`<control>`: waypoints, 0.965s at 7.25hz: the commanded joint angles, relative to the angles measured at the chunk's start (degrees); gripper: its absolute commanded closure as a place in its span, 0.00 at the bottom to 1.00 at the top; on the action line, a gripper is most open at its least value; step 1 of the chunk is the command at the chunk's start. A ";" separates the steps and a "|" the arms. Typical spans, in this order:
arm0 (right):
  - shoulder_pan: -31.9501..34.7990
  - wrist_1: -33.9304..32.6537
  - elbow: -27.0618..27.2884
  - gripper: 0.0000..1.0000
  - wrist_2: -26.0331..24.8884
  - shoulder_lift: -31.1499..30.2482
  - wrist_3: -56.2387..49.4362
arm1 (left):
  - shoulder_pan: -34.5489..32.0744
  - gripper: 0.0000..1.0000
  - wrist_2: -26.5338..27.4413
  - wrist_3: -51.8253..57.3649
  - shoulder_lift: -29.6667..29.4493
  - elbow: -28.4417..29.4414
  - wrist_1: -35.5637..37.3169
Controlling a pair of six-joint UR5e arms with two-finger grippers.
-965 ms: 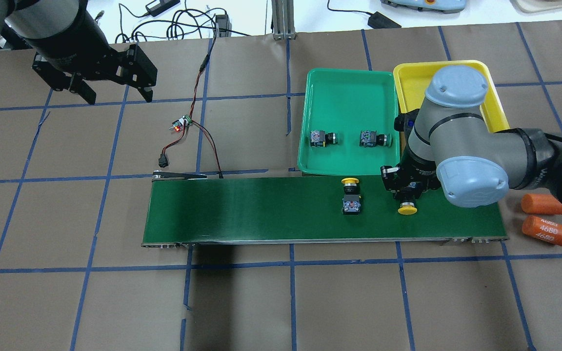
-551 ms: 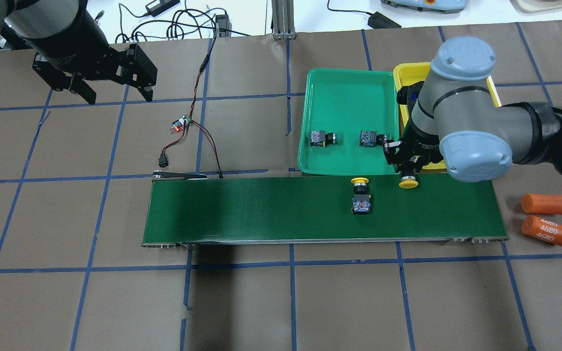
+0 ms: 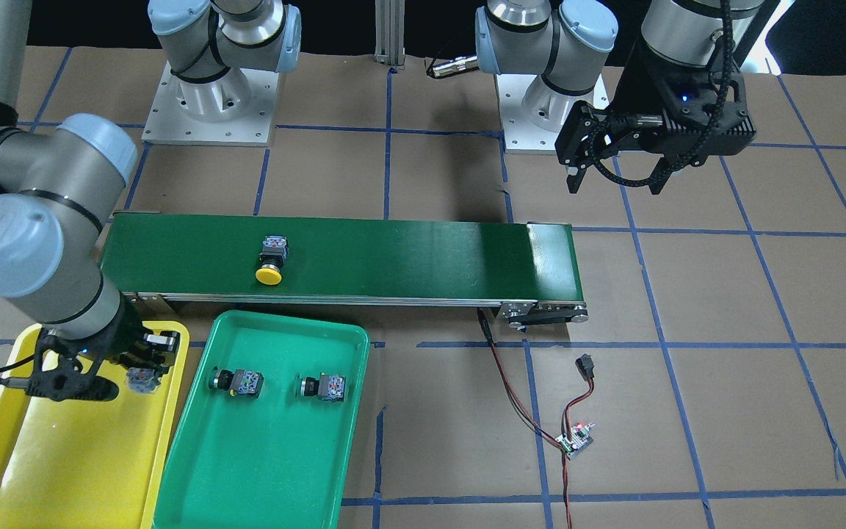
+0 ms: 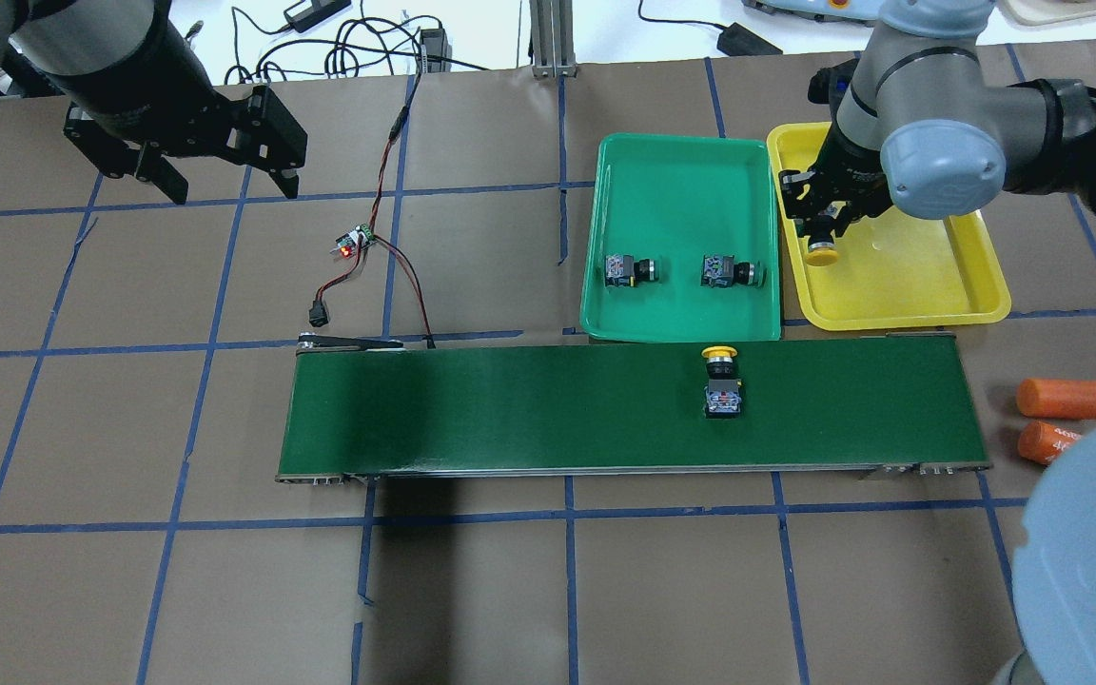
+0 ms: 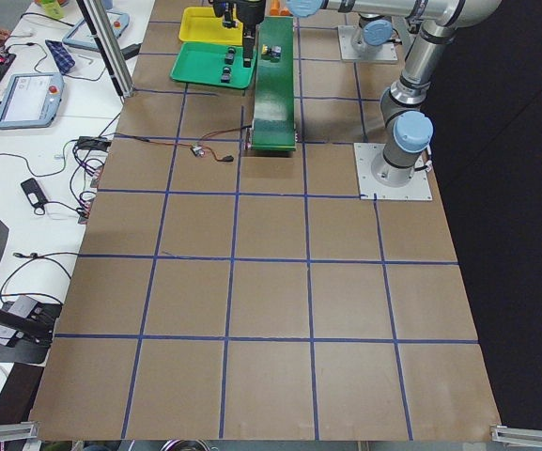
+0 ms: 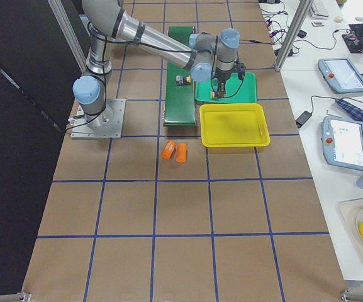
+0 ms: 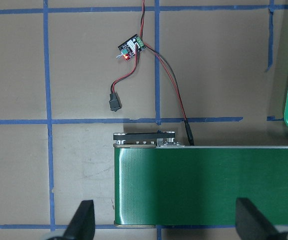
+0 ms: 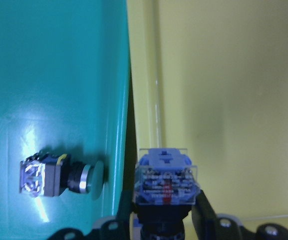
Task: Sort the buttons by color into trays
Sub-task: 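Carry the yellow-capped button into the yellow tray and open the right gripper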
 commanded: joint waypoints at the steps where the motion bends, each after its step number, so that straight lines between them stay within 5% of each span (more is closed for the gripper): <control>1: -2.61 -0.39 -3.96 0.49 0.15 4.79 -4.63 | -0.05 0.00 0.05 0.00 0.21 -0.09 -0.09; 2: -2.53 -1.35 -3.79 0.00 0.14 4.89 -4.37 | 0.04 0.00 -0.12 -0.09 -0.13 0.17 0.08; 7: 0.63 1.10 3.38 0.00 0.14 -4.30 -3.50 | 0.04 0.00 -0.04 0.09 -0.05 0.09 0.26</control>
